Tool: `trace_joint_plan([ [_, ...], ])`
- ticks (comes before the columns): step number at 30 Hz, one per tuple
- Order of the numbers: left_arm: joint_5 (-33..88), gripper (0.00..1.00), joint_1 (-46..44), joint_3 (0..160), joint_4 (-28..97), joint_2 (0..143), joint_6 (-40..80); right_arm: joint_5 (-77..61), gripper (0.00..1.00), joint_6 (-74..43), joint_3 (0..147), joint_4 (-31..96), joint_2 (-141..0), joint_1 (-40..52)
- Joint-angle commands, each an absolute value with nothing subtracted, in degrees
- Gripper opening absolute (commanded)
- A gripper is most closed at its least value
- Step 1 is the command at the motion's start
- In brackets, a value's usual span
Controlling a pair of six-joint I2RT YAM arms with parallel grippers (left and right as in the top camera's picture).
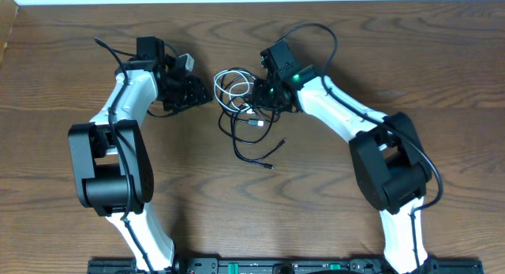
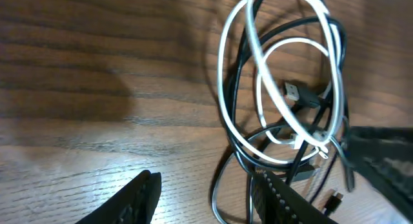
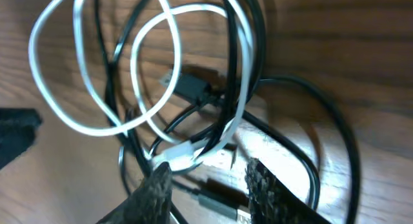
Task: Untangle cables
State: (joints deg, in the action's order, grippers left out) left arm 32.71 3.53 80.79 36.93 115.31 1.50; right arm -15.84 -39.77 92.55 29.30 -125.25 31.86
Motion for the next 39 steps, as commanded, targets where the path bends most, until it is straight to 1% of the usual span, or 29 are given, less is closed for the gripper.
trace_joint_plan([
  [1, 33.93, 0.5, 3.53, 80.58, 36.77, 115.09, 1.37, -14.94, 0.38, -46.78, 92.88, 26.79, -127.92, 32.32],
  [2, 33.93, 0.5, 3.53, 80.58, 36.77, 115.09, 1.37, -14.96, 0.41, -46.94, 92.88, 25.58, -128.25, 32.25],
  [5, 33.93, 0.5, 3.53, 80.58, 36.75, 115.09, 1.39, -14.94, 0.42, -47.44, 92.88, 22.28, -128.53, 32.1],
  [7, 33.93, 0.5, 3.53, 80.58, 36.75, 115.09, 1.39, -14.92, 0.33, -49.3, 92.88, 21.12, -128.53, 31.9],
  [8, 33.93, 0.5, 3.53, 80.58, 36.75, 115.09, 1.39, -14.87, 0.22, -50.61, 92.88, 20.53, -128.53, 31.79],
  [9, 33.93, 0.5, 3.53, 80.58, 36.75, 115.09, 1.37, -14.44, 0.15, -51.22, 92.88, 20.36, -128.55, 31.75],
  [12, 33.93, 0.5, 3.53, 80.58, 36.73, 115.09, 1.37, -12.97, 0.01, -51.86, 92.88, 20.56, -128.6, 31.94],
  [17, 33.98, 0.5, 3.53, 80.58, 36.73, 115.09, 1.37, -15.25, 0.01, -51.46, 92.88, 19.31, -128.4, 32.34],
  [19, 34.04, 0.5, 3.53, 80.58, 36.73, 115.09, 1.37, -18.0, 0.01, -48.6, 92.88, 18.02, -127.7, 32.29],
  [25, 34.06, 0.5, 3.53, 80.58, 36.53, 115.09, 1.37, -18.24, 0.01, -46.04, 92.9, 17.34, -125.95, 31.79],
  [26, 34.06, 0.5, 3.53, 80.58, 36.49, 115.09, 1.39, -18.37, 0.06, -46.06, 92.88, 17.47, -125.97, 31.75],
  [28, 34.04, 0.5, 3.53, 80.58, 36.49, 115.09, 1.39, -18.35, 0.06, -46.04, 92.88, 17.78, -126.34, 31.75],
  [29, 34.06, 0.5, 3.53, 80.58, 36.49, 115.09, 1.39, -18.35, 0.06, -46.06, 92.88, 17.74, -126.45, 31.88],
  [31, 34.06, 0.5, 3.53, 80.58, 36.49, 115.09, 1.39, -18.33, 0.01, -46.09, 92.88, 17.12, -126.76, 32.34],
  [39, 34.04, 0.5, 3.53, 80.58, 36.53, 115.09, 1.37, -18.39, 0.01, -45.89, 92.88, 11.62, -127.42, 35.44],
])
